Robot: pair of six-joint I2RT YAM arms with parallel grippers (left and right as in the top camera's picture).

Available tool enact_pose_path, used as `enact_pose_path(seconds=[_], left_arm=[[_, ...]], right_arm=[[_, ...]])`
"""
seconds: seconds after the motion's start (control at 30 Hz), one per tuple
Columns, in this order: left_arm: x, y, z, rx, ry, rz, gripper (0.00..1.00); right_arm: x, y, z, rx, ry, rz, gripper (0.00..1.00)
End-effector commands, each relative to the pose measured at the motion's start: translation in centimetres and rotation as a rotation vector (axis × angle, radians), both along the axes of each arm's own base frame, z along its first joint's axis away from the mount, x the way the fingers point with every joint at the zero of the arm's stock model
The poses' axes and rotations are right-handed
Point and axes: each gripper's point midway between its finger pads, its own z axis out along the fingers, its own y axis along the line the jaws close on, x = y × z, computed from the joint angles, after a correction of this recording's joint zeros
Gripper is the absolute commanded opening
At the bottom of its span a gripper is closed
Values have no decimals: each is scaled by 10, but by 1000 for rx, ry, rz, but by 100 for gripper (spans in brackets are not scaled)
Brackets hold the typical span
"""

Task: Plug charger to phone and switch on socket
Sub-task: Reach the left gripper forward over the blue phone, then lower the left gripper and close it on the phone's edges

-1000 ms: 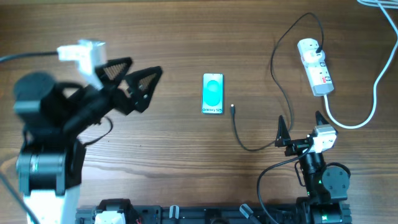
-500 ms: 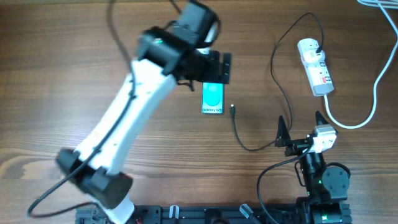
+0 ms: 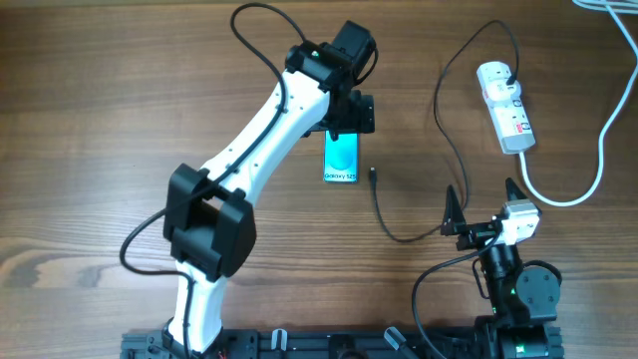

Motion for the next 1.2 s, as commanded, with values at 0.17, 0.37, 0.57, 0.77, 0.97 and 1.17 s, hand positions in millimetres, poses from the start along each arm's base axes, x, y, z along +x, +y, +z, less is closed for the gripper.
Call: enact_pose_path(seconds=[0.17,0.37,0.57,0.77,0.97,1.17], left_arm=[[6,-3,-23,30,24,2,100],[-1,1,-36,54,51,-21,100],[-4,3,-62,58,59,-19,100],[-7,-1,-75,25,72,4,100],[-6,2,-103,62,99,13,100],[4,-2,-108,51,65,16,100]], right_arm=[[0,-1,1,7,-5,-11,100],[0,-1,1,7,-5,-11,100],[0,-1,1,7,-5,-11,100],[0,-1,1,7,-5,-11,100],[0,-1,1,7,-5,-11,100],[0,-1,1,7,-5,-11,100]])
